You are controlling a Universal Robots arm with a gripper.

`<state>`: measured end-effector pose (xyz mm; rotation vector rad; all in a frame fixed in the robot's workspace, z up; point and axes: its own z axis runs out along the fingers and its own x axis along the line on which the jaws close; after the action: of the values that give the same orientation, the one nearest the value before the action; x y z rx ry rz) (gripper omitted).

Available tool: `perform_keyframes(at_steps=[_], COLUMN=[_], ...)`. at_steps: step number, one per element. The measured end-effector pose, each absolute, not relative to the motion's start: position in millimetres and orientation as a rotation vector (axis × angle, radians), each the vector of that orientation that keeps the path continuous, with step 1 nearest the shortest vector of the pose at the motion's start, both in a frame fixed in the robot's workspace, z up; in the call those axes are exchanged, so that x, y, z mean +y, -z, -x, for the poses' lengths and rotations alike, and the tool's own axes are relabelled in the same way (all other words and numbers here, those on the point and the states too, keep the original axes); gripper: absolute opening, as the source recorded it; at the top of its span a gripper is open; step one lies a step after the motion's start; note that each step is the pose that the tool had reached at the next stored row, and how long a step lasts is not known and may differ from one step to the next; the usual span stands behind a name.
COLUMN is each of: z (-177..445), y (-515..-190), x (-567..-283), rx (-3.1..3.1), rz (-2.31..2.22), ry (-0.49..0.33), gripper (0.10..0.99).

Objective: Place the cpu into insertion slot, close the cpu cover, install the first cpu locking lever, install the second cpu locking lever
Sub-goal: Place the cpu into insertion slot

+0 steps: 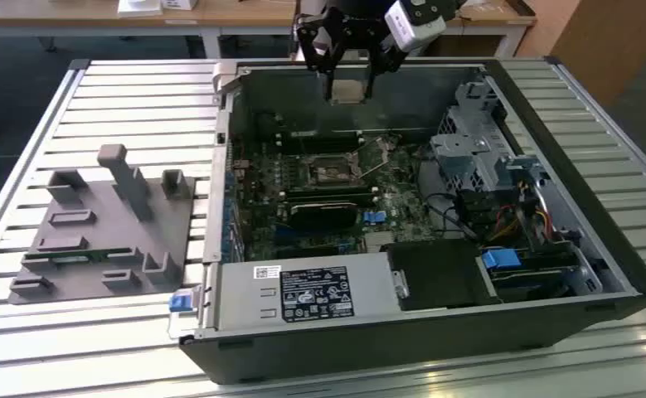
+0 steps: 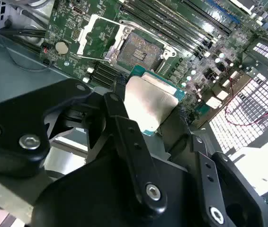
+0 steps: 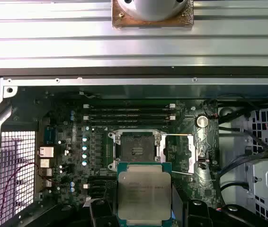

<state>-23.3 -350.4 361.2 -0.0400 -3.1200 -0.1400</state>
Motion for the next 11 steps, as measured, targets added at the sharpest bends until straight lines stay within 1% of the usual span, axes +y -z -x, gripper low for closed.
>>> perform_keyframes(at_steps=[11], z=[23.4], y=[-361.1], x=[-350.4], rx=[-3.120], rz=[0.069], ry=[0.140], gripper=[0.541])
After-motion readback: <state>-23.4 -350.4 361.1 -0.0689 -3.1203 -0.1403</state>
